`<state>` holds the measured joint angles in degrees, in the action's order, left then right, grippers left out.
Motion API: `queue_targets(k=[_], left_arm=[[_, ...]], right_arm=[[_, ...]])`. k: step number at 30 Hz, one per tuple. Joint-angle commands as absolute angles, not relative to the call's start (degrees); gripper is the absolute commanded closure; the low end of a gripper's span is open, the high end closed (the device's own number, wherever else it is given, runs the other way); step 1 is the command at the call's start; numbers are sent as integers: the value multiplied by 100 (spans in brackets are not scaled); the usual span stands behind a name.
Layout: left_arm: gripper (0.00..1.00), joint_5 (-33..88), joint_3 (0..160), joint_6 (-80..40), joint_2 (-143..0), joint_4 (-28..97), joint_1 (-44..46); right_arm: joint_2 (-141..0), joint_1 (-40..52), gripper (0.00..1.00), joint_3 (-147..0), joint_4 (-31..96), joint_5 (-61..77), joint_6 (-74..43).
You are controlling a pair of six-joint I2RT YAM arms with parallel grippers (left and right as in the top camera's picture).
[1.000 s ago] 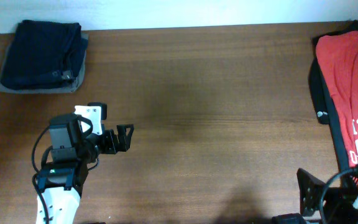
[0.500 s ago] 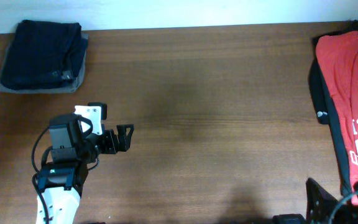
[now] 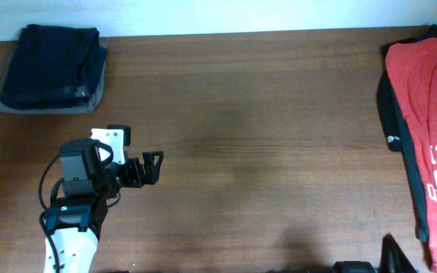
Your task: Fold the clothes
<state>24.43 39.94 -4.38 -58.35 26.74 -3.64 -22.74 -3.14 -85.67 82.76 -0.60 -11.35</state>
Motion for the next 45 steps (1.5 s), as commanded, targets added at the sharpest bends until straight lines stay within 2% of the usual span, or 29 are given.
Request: queue_targets(k=[1,11,20,32,45], left_arm=[[0,2418,3968,-489,-5854,2659,-342],[0,2418,3968,-489,-5854,2659,-342],[0,2418,3968,-491,-5854,2659,-342],[0,2418,3968,-491,-5854,2659,-342],[0,2418,3968,-489,-5854,2659,-342]], right_arm=[[-1852,-478,1,-7352,7496,-237,-851],[-1131,-499,1,-3865,4309,-60,-838],[-368,-489,1,-2123,2729,191,-838],[-23,-384,1,-1203,1549,189,-838],[-23,-21,1,-867,760,-67,-834]])
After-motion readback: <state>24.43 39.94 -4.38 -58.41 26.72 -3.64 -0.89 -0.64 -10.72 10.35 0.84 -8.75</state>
